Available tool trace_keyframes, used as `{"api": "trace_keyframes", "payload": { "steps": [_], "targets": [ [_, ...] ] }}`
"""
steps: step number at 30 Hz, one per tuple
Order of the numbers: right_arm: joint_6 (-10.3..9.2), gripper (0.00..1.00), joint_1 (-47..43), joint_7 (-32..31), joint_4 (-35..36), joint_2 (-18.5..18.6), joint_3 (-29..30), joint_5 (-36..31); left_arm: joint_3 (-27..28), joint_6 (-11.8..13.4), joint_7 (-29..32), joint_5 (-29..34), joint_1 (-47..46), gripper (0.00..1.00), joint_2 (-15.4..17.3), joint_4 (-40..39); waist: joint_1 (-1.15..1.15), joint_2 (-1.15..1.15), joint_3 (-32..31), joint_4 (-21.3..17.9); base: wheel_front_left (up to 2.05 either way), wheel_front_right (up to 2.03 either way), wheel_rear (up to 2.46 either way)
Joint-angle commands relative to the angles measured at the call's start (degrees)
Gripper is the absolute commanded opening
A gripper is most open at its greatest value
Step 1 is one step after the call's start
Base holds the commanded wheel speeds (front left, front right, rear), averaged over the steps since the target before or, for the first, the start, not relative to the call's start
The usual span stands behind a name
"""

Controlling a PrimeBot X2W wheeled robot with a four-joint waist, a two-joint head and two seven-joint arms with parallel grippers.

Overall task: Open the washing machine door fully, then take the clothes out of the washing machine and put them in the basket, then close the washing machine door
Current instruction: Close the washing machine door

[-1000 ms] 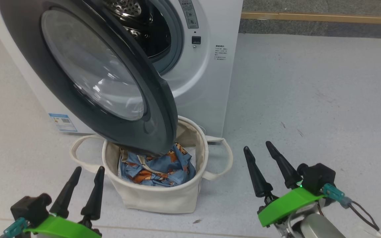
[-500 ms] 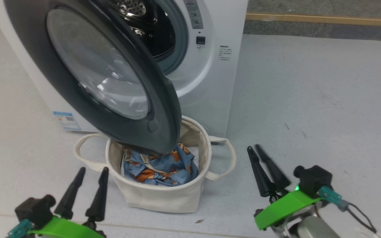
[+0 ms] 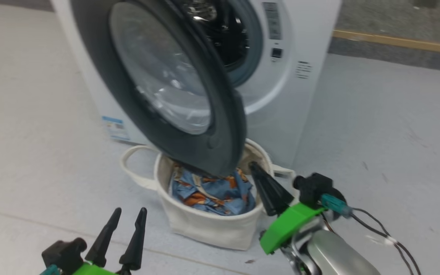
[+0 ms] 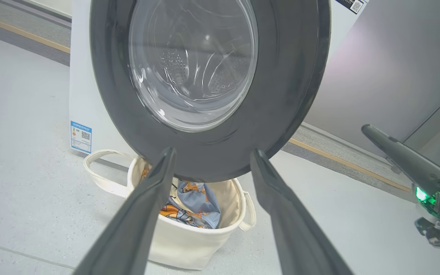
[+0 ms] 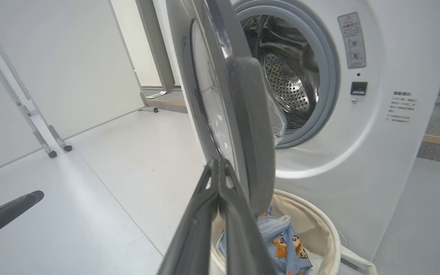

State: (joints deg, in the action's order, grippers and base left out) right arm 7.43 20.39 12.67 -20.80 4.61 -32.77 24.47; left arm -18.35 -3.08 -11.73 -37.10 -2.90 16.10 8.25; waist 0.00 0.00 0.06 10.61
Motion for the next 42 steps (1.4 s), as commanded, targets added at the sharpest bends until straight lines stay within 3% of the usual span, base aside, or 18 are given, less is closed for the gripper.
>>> {"api": "trace_keyframes", "payload": {
  "steps": [1,14,19,27,33,42],
  "targets": [
    [0.06,0.00,3.9,0.2,-1.1,-1.4,-2.3,1.3,1.6,-0.4,-0.8,-0.4,-2.5,1.00,0.3,-1.0,0.00,0.00,-0.3,2.9,0.00,0.00,0.00],
    [0.06,0.00,13.9,1.9,-16.7,-1.7,-9.4,9.3,-0.3,-0.8,-0.4,-0.2,-3.3,1.00,-0.1,-0.3,0.00,0.00,-0.4,8.3,0.00,0.00,0.00],
    [0.06,0.00,17.9,2.2,-22.5,-1.7,-9.5,11.2,-0.5,-0.9,-0.4,-0.2,-3.7,1.00,-0.1,-0.3,0.00,0.00,0.5,9.6,0.00,0.00,0.00],
    [0.06,0.00,21.8,2.3,-26.8,-1.7,-2.9,9.3,-1.0,-1.0,-0.5,-0.3,-4.9,1.00,-0.3,-0.4,0.00,0.00,3.9,11.4,0.00,0.00,0.00],
    [0.06,0.00,24.9,2.3,-28.9,-1.5,6.3,3.1,-1.6,-1.3,-0.8,-0.2,-6.3,1.00,-0.8,-0.5,0.00,0.00,8.3,13.1,0.00,0.00,0.00],
    [0.06,0.00,30.8,2.3,-28.5,2.8,18.6,-5.6,-2.4,-1.9,-1.3,0.0,-8.7,1.00,-1.4,-1.0,0.00,0.00,14.8,16.3,0.00,0.00,0.00]
  ]
}}
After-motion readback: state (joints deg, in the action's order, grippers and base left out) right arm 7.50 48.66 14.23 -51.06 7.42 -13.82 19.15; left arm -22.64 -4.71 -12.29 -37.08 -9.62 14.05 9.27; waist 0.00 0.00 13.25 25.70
